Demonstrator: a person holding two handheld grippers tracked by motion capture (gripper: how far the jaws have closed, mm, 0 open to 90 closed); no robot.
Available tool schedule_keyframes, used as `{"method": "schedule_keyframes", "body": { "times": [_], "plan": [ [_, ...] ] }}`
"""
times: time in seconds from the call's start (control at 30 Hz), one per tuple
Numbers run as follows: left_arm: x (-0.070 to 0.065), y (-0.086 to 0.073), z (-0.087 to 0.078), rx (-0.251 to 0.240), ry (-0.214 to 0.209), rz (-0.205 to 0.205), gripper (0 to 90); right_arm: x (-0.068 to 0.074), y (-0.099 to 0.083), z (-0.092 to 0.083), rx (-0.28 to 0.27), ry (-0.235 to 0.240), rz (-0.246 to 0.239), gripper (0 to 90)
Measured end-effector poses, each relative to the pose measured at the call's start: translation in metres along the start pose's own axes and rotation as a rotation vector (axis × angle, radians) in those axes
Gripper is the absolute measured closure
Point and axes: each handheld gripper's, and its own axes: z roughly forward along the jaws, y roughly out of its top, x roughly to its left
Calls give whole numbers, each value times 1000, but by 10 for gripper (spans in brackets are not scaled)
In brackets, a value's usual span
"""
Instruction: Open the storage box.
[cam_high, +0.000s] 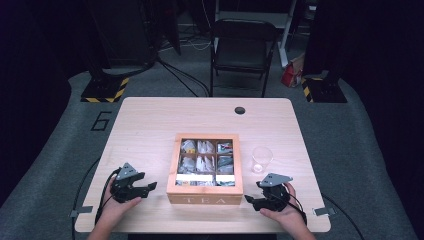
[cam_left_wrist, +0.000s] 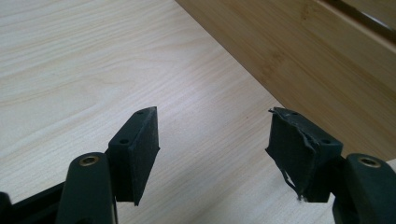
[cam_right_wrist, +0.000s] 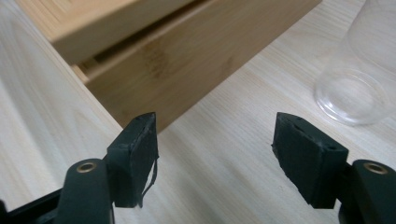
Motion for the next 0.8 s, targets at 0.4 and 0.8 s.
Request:
{"method": "schedule_keyframes", "body": {
  "times": [0.4, 0.8],
  "plan": [
    [-14, 10, -18, -51, -71, 15, 329, 8, 7, -16, -29, 56, -4, 374],
    [-26, 16, -32, -76, -80, 46, 416, 22, 17, -26, -68, 93, -39, 416]
  ]
}}
